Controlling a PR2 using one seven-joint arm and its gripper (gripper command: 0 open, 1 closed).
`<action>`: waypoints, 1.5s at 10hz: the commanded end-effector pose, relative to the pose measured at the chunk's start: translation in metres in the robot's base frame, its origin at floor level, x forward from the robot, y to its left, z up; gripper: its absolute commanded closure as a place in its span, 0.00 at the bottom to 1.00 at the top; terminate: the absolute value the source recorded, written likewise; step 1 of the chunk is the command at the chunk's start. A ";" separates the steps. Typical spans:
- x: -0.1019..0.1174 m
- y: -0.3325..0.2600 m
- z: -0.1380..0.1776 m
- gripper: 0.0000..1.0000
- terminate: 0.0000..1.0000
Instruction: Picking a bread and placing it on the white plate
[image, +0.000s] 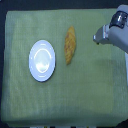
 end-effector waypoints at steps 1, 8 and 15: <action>0.000 0.000 0.000 0.00 0.00; 0.024 0.020 0.009 0.00 0.00; 0.039 0.121 -0.009 0.00 0.00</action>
